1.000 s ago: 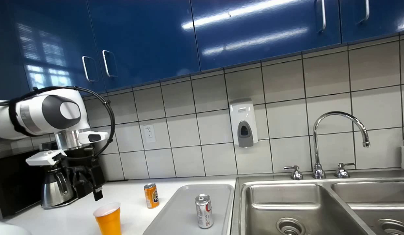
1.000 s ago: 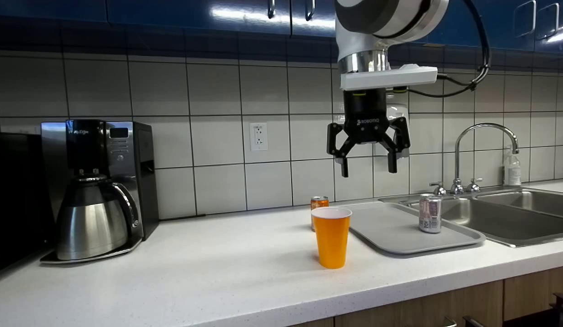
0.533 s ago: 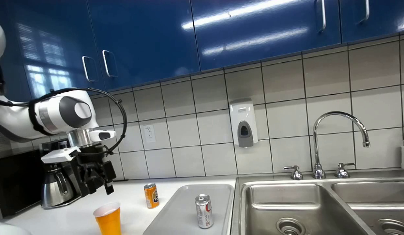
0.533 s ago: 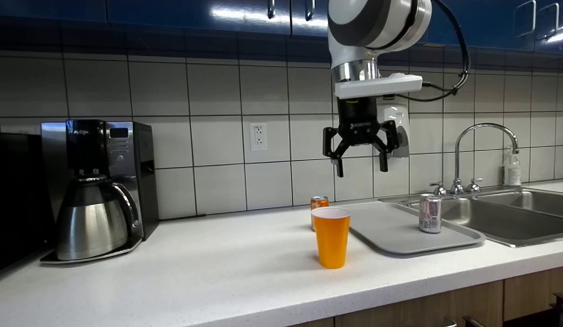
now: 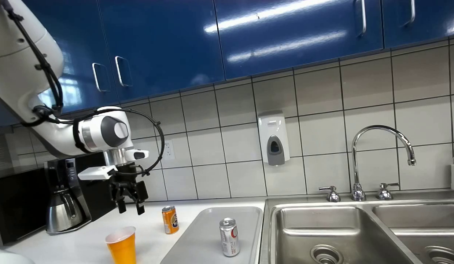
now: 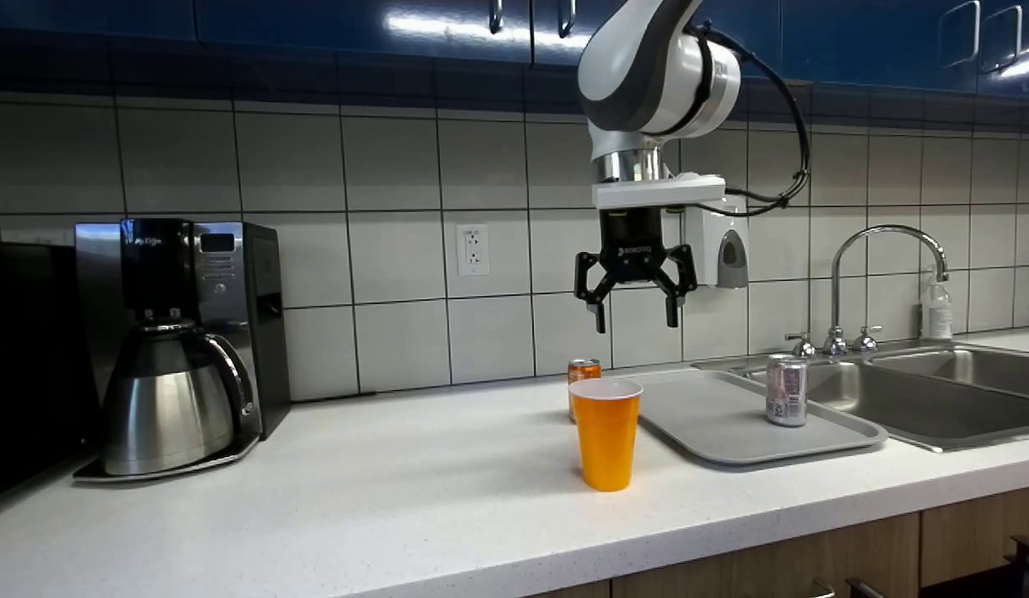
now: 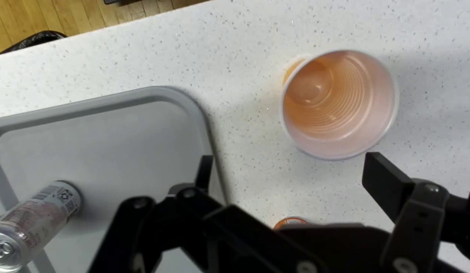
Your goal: Put the orange can on the grey tray
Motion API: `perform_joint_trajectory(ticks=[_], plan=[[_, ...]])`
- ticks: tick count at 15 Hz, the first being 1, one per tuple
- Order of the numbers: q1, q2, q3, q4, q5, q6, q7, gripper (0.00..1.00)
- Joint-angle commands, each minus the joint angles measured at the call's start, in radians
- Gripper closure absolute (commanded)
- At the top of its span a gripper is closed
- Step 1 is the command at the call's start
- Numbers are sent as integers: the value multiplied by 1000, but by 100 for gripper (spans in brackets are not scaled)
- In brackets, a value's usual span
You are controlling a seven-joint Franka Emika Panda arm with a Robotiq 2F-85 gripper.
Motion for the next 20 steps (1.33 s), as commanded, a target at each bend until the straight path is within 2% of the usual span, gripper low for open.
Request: perform_joint_trajectory(ticks=[1, 10, 20], plan=[[4, 136, -34, 131, -9, -9, -30, 0], [27, 352, -100, 361, -15, -50, -107, 0], [37, 493, -139, 579, -54, -168, -255, 0]])
